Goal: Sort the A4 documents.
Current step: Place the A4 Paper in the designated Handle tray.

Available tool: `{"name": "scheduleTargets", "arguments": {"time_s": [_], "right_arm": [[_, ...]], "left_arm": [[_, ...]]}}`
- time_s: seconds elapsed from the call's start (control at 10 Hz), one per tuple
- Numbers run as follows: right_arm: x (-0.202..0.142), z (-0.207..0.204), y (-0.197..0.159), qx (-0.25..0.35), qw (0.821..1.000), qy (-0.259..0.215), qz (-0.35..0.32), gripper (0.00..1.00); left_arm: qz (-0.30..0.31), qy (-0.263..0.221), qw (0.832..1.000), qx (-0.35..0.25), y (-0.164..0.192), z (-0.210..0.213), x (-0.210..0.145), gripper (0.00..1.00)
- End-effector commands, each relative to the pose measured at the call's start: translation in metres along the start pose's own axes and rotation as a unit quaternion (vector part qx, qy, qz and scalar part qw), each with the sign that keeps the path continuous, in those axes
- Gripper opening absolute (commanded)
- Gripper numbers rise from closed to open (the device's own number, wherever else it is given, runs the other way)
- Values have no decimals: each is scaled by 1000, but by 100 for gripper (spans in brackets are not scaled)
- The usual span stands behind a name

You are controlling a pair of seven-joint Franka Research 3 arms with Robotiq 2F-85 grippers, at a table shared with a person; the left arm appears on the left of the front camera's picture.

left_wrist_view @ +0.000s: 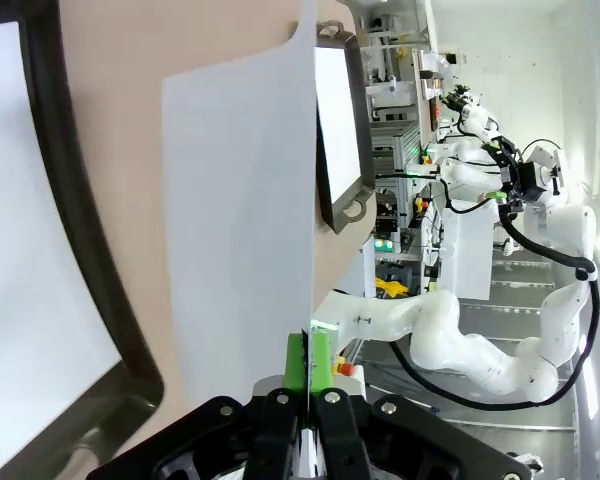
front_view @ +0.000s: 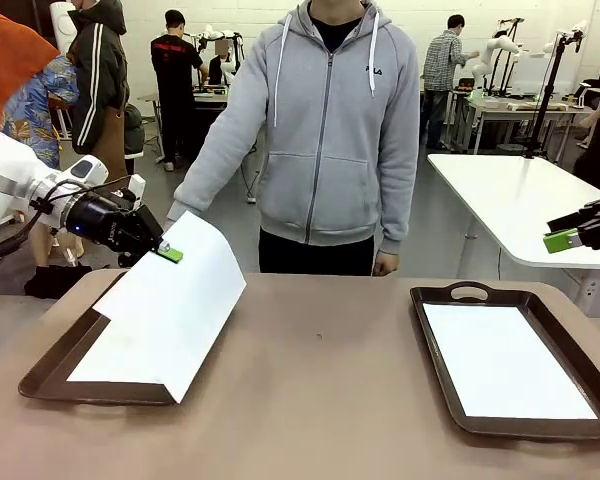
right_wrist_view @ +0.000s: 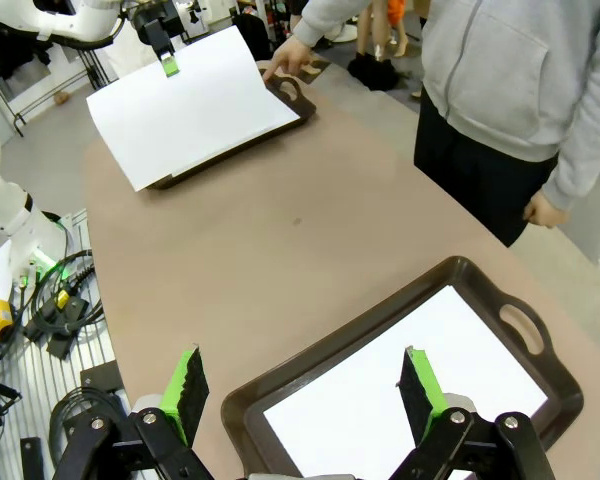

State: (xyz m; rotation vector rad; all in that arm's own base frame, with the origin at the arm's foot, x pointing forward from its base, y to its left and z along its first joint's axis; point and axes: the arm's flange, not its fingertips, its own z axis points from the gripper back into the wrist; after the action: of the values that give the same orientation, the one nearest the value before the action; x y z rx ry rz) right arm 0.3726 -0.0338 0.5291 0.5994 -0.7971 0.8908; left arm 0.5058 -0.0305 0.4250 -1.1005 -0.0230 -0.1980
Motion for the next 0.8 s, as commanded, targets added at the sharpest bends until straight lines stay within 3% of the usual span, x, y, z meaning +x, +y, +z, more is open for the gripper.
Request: {"name": "scheduleTargets", "arguments": {"time_s": [0.0,0.7], "right_arm": [[0,-1,0,2,1000,-1,0,100],[0,-1,0,2,1000,-1,0,100]], "left_arm": [[-23,6,1000,-5,14,6,15,1],[50,-3,996,68,78,19,34,1]]}}
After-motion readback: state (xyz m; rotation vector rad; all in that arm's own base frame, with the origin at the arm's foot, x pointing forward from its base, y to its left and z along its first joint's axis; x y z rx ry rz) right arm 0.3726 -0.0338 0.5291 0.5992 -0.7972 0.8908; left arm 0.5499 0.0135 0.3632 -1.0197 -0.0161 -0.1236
